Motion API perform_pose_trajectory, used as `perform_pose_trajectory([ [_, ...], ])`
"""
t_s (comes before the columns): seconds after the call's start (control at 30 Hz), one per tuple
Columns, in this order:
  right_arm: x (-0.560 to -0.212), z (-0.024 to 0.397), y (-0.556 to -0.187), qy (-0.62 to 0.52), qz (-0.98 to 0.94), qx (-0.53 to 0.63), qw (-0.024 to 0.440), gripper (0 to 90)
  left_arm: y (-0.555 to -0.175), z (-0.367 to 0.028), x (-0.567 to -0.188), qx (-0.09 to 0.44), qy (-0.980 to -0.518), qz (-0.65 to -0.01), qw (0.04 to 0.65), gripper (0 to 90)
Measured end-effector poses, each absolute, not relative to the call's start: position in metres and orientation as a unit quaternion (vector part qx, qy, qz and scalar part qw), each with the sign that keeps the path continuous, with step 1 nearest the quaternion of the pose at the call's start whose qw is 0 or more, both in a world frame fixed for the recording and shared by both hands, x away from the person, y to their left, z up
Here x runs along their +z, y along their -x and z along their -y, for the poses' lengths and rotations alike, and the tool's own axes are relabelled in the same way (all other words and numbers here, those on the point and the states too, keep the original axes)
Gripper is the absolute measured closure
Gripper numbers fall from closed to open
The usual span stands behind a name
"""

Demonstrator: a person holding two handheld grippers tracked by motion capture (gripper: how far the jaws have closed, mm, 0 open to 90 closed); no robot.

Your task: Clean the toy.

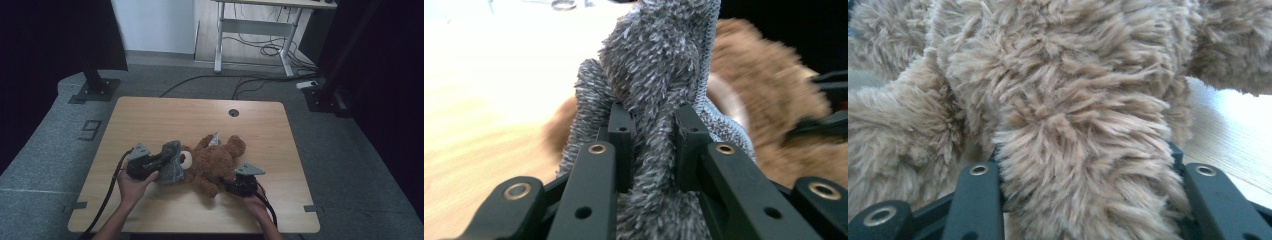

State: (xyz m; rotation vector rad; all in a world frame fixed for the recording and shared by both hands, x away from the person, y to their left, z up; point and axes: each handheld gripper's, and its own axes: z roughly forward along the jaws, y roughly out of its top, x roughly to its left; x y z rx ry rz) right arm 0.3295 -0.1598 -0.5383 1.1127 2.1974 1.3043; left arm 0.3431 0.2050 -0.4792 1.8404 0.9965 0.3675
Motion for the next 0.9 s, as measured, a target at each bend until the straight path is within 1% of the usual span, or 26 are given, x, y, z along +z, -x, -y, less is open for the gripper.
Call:
perform_pose_trajectory([
  [0.23,-0.539,0.160,-0.330,-0.396,-0.774,0.462,0.175,48.9,-0.352,-0.222,-0.502,0.154,-0.758,-0.445,0.452,74.1],
  [0.33,-0.539,0.160,-0.330,-0.397,-0.773,0.463,0.174,48.9,-0.356,-0.226,-0.513,0.142,-0.758,-0.457,0.442,74.1],
  [0.5,-0.539,0.161,-0.331,-0.400,-0.771,0.465,0.173,48.9,-0.358,-0.231,-0.520,0.140,-0.763,-0.466,0.426,73.9],
  [0.67,-0.540,0.162,-0.331,-0.400,-0.770,0.467,0.171,48.8,-0.347,-0.248,-0.513,0.137,-0.753,-0.469,0.441,73.2],
  [0.8,-0.540,0.163,-0.332,-0.402,-0.768,0.469,0.169,48.6,-0.335,-0.263,-0.503,0.148,-0.745,-0.467,0.452,73.1],
  [0.9,-0.540,0.163,-0.332,-0.402,-0.768,0.468,0.170,48.6,-0.329,-0.277,-0.502,0.157,-0.741,-0.477,0.447,72.6],
])
